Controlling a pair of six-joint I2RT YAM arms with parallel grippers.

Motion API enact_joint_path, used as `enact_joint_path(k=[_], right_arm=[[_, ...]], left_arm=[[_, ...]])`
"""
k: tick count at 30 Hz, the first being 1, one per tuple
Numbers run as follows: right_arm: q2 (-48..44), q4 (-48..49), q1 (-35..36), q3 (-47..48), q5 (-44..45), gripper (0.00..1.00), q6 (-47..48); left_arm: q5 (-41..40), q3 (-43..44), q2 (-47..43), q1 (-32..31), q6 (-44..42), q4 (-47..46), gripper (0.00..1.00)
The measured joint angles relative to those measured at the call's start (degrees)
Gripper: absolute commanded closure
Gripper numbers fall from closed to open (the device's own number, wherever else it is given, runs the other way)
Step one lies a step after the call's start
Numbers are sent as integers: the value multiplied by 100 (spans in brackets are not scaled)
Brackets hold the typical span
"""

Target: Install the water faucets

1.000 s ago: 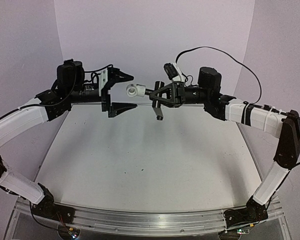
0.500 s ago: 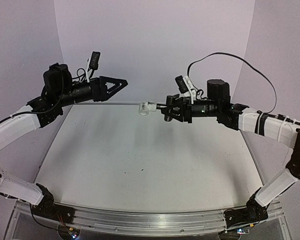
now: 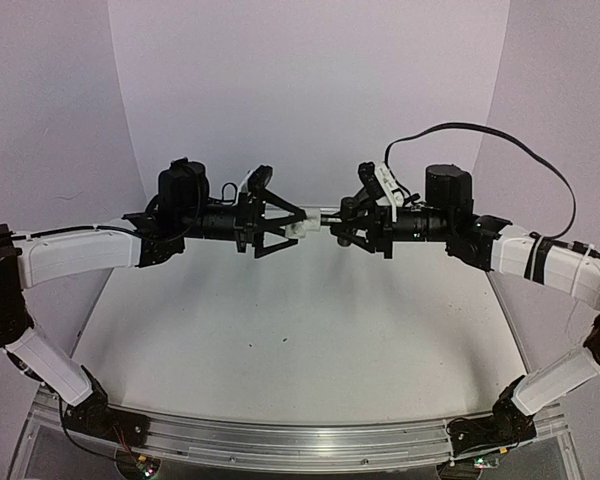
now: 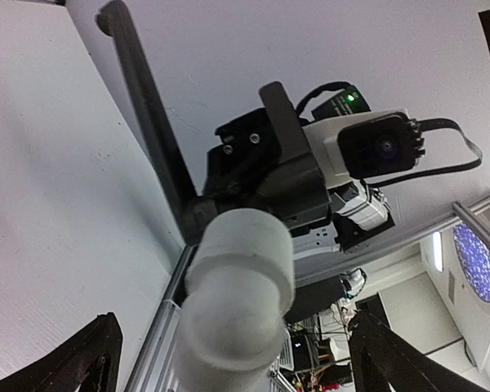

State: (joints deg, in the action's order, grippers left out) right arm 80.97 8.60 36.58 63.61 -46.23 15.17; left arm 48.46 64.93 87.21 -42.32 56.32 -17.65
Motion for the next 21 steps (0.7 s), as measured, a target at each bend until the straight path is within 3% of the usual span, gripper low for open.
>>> enact_joint_path(k=[8,11,21], right_arm=[[-65,-53,106,-79,19,100,40],[-74,-87,131,-77,47,100,31],[-43,-343,198,2,119,100,-209]], left_arm=[[195,188,344,-55,-94,-235,37],[235,205,403,-64,-167,-239,45],[396,242,406,-81,-662,-280,92]])
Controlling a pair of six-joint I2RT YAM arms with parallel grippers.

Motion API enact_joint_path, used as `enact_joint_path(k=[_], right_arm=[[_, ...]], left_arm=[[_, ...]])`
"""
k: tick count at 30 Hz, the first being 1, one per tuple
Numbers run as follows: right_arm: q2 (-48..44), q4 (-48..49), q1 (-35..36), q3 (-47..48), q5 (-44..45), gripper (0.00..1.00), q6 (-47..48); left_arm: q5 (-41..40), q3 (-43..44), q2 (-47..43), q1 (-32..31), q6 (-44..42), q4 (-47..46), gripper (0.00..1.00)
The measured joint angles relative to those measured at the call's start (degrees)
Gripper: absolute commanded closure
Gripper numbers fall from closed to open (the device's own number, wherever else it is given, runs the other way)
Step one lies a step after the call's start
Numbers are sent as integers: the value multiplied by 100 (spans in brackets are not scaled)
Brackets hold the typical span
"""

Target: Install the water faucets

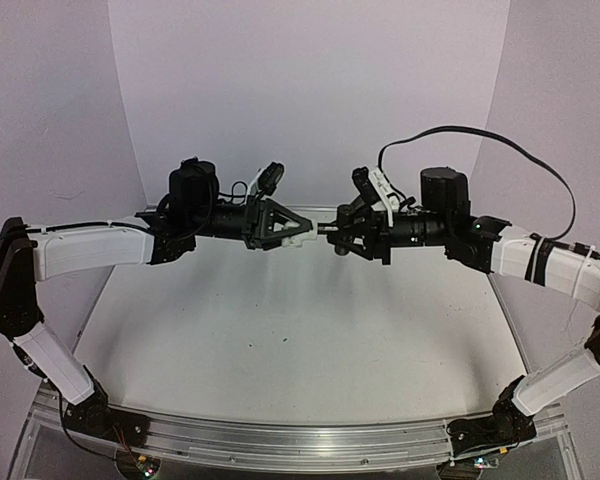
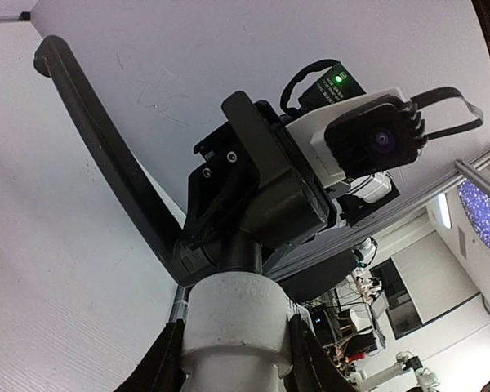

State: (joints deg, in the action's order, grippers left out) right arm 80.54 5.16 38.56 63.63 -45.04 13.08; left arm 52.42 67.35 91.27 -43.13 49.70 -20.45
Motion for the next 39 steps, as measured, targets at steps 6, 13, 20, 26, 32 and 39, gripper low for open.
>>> enact_joint_path(k=[6,13,20,26,32,39], right_arm=[[206,-72,-13,207,-101,100,-516],[520,-263,-52,463,-483,100,-1691],[752,-132,-87,882,-1083,100,-3045],[1042,-49,-75,1201,-1579,100,-4281],[1221,17,-103,1535,-1885,100,-5296],[1365,126,-130,1801,-2104,100,-6147]], left_arm=[[-6,5,1,80,-659,35,100],[-347,187,-165,110,-3088,1020,100],[-1183,664,-642,-59,-6131,2296,100],[-1567,729,-885,-108,-8509,2664,100],[-1509,957,-889,-45,-10376,2802,100],[-1516,1116,-900,10,-12496,2800,65]])
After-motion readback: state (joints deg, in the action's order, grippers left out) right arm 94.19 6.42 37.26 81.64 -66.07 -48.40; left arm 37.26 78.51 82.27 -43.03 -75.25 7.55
